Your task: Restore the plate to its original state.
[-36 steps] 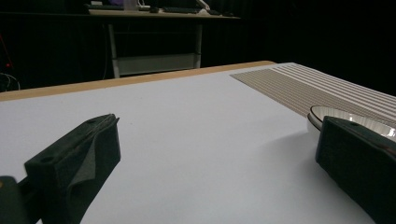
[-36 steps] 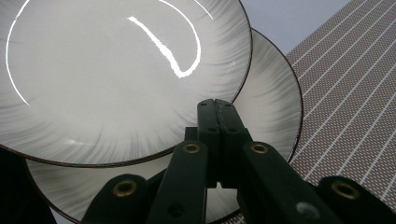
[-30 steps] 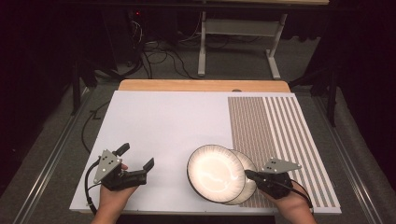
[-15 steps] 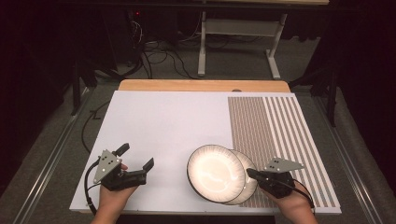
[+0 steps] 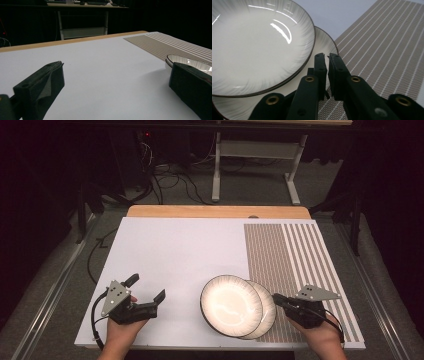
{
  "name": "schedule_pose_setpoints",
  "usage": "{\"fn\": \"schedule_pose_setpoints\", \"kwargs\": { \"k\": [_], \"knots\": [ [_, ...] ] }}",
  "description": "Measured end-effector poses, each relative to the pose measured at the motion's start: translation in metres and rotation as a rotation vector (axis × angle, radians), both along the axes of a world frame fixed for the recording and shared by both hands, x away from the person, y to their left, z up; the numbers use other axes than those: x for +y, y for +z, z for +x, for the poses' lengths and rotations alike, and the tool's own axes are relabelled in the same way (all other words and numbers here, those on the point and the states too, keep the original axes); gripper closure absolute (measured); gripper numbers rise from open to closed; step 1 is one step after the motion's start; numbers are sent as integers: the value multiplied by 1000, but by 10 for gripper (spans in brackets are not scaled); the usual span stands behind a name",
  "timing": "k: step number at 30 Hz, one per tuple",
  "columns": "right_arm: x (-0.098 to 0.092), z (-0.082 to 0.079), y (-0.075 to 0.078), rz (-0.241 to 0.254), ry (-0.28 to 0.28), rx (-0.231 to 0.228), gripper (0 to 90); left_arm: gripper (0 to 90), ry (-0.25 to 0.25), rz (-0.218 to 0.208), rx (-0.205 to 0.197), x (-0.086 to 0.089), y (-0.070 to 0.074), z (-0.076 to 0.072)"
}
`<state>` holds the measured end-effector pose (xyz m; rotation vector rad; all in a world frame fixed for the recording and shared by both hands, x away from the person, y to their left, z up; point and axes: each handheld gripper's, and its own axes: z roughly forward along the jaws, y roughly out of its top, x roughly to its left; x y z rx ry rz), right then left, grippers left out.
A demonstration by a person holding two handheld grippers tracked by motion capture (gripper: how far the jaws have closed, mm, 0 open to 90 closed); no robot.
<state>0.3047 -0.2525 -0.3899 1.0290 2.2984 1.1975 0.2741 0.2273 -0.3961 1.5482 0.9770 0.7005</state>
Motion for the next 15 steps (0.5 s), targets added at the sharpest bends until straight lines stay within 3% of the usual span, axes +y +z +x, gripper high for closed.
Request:
{"fn": "schedule_pose_setpoints", "kwargs": {
  "k": [1, 4, 5, 6, 7, 8, 10, 11, 12, 13, 15],
  "knots": [
    [-5, 0, 2, 14, -23, -17, 802, 6, -1, 2, 0, 0, 0, 0],
    [-8, 0, 4, 25, -45, -29, 747, 6, -1, 7, 1, -1, 0, 0],
    [-14, 1, 6, 42, -78, -52, 650, 6, -2, 13, 3, -1, 0, 0],
    [-14, 1, 6, 42, -78, -52, 650, 6, -2, 13, 3, -1, 0, 0],
    [-18, 1, 8, 56, -103, -84, 570, 6, 2, 26, 6, -2, 0, 1],
    [-18, 1, 8, 56, -103, -84, 570, 6, 2, 26, 6, -2, 0, 1],
    [-22, 0, 9, 61, -124, -119, 492, 6, 5, 36, 12, -2, 0, 1],
    [-26, 0, 11, 66, -147, -151, 410, 6, 5, 37, 20, -3, -1, 2],
    [-26, 0, 11, 66, -147, -151, 410, 6, 5, 37, 20, -3, -1, 2],
    [-30, 0, 12, 73, -161, -172, 327, 5, 5, 43, 22, -3, 0, 2],
    [-31, 0, 13, 80, -165, -175, 304, 5, 7, 49, 21, -4, 0, 2]
  ]
}}
